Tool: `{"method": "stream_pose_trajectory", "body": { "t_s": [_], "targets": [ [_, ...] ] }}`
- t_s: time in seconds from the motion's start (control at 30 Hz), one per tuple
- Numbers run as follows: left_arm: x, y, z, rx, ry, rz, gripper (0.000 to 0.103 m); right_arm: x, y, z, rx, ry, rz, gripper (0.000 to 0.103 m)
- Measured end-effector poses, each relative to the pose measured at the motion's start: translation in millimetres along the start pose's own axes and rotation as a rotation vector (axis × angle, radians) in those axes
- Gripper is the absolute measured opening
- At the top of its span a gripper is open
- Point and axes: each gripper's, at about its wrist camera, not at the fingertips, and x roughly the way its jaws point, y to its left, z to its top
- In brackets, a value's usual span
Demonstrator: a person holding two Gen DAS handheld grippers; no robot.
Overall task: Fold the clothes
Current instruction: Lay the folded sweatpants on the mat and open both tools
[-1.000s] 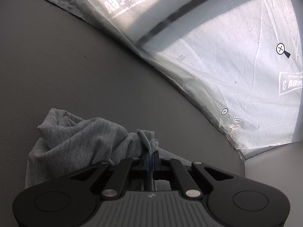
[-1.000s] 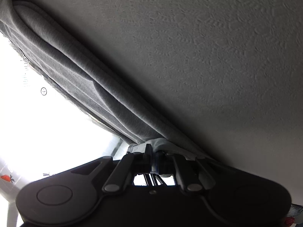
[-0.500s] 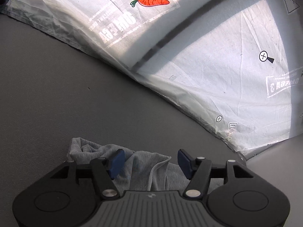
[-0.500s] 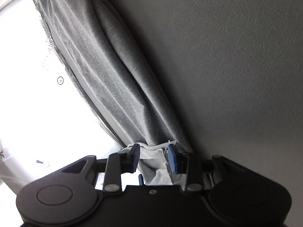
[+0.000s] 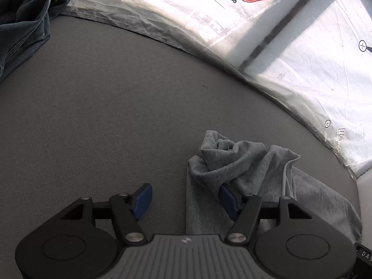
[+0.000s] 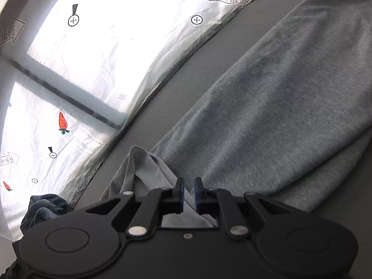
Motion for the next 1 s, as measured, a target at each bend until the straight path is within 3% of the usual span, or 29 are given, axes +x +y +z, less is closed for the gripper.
{"method": "stream_pose_trajectory", "body": {
  "t_s": [0.13, 0.3, 0.6, 0.63, 0.77, 1.0],
  "targets": [
    [6, -14, 8, 0.107, -0.022, 0.03, 0.065, 28, 49, 2, -0.144, 0.015, 0.003, 0.01],
    [25, -27, 20, 0.155, -0.022, 0.022, 0.065, 77, 94, 15, -0.314, 0.034, -0.022, 0.011],
    [45, -35, 33, 0.182, -0.028, 0.015, 0.07, 104, 93, 13, -0.46, 0.078, -0.109, 0.02],
    [45, -35, 33, 0.179, -0.029, 0.013, 0.07, 107, 93, 14, -0.469, 0.082, -0.102, 0.019],
    [45, -35, 33, 0.171, -0.032, 0.007, 0.072, 109, 88, 14, -0.49, 0.077, -0.108, 0.001],
    [47, -38, 32, 0.172, -0.034, 0.002, 0.079, 102, 79, 19, -0.484, 0.01, -0.193, 0.0]
  ]
}}
